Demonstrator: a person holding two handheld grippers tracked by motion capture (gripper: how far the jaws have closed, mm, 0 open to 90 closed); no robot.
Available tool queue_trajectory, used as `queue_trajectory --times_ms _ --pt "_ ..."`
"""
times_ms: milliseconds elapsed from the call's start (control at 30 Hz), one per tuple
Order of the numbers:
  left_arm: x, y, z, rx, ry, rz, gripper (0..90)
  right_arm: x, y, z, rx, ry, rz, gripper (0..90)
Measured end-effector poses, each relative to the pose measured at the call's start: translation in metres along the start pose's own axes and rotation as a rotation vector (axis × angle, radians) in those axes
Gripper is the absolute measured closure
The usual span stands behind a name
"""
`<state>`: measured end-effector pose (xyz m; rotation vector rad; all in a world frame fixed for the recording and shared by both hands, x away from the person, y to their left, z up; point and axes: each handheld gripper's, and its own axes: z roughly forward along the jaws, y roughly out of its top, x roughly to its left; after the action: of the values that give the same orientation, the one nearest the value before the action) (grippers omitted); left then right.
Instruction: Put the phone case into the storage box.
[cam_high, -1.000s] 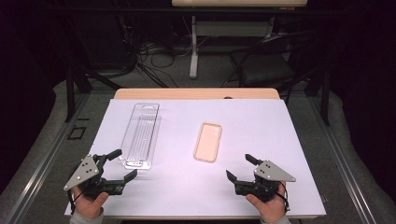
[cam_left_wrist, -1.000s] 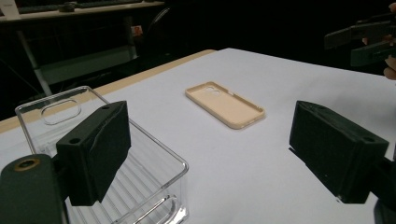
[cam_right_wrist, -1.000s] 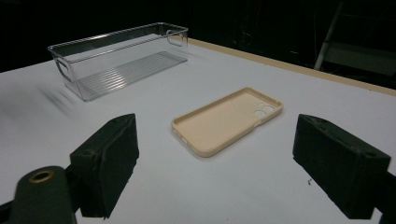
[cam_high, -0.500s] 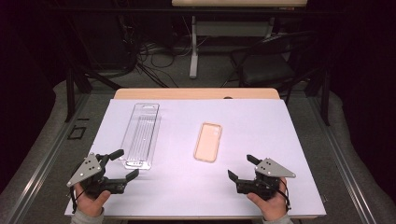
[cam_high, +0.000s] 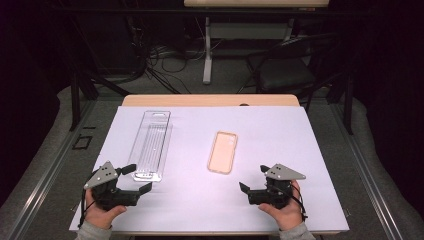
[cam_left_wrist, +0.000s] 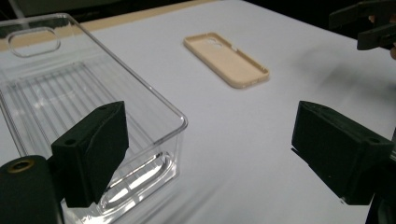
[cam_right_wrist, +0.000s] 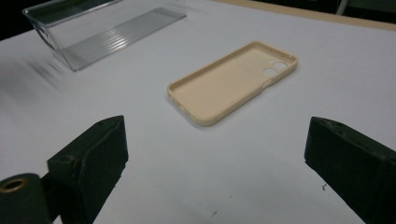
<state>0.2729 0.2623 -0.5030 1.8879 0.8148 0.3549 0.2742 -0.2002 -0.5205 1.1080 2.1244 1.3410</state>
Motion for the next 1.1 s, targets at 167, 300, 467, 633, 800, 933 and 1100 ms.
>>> queue_trajectory --times_ms 167,300,467,633,800,933,1100 --pt "0.001 -0.003 0.004 0.043 -0.001 -0.012 8.2 0.004 -0.003 0.009 0.065 0.001 -0.016 4.2" --pt "-0.001 -0.006 0.007 0.084 0.004 -0.005 4.6 0.008 -0.003 0.012 0.094 0.003 -0.023 3.4" --pt "-0.003 -0.007 0.01 0.113 0.013 -0.008 2.2 0.011 -0.004 0.017 0.124 0.013 -0.038 2.3" --pt "-0.003 -0.006 0.013 0.135 0.016 -0.02 0.5 0.013 -0.004 0.022 0.155 0.025 -0.049 0.0" --pt "-0.002 0.0 0.015 0.149 0.005 -0.035 0.5 0.012 -0.002 0.024 0.167 0.035 -0.031 0.0" --pt "-0.003 0.007 0.016 0.169 0.019 -0.021 0.5 0.013 0.004 0.026 0.188 0.02 -0.031 0.0" --pt "0.0 0.022 0.017 0.173 0.02 -0.036 0.5 0.011 0.014 0.028 0.202 -0.01 -0.051 0.0"
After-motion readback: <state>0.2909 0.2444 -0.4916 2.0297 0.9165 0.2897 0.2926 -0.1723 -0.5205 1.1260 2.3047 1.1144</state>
